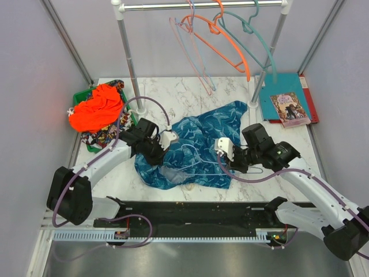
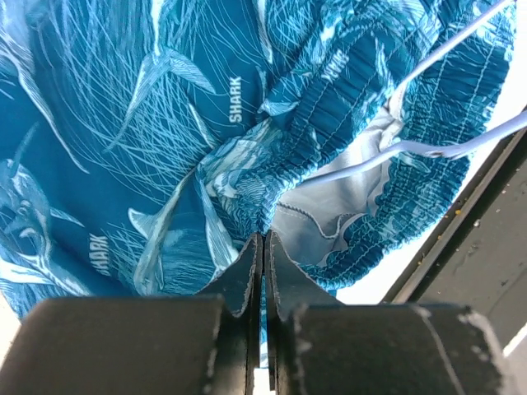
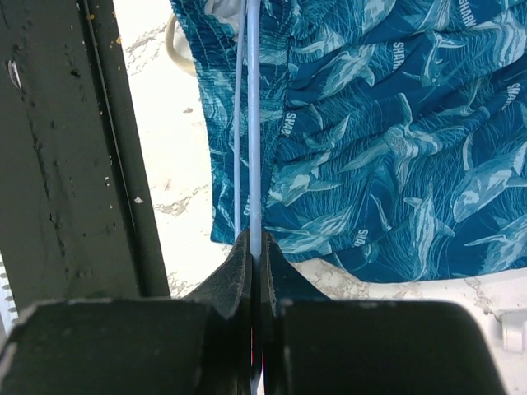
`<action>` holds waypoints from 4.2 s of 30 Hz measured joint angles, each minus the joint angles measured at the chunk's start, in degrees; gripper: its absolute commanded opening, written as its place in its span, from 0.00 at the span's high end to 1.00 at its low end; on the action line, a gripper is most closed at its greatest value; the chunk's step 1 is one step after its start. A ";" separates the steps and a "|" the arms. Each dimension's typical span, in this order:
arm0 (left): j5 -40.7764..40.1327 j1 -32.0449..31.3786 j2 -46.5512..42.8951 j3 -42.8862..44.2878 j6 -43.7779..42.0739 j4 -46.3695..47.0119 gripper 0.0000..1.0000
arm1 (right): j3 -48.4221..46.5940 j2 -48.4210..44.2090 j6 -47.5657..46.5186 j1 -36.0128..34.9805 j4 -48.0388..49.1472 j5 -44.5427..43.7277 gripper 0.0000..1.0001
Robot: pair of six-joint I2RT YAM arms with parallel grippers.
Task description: Place the shorts on the hanger
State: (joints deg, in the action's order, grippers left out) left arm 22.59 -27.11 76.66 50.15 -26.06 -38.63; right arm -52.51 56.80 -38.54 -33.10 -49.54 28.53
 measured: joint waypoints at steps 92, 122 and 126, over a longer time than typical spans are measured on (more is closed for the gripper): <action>10.25 7.65 9.46 7.34 0.50 -0.66 0.98 | 11.19 15.06 11.02 -25.79 20.02 -27.69 0.18; 9.51 7.93 9.46 7.34 0.52 -1.14 0.98 | 15.61 17.99 10.36 -10.71 34.56 -43.19 0.48; 10.54 8.90 9.42 7.34 0.57 -1.18 0.98 | 15.61 19.69 10.25 -5.07 35.67 -37.31 0.71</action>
State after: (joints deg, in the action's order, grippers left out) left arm 33.12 -18.22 86.08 57.49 -25.50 -39.81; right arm -36.91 76.49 -28.29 -38.17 -13.87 -8.78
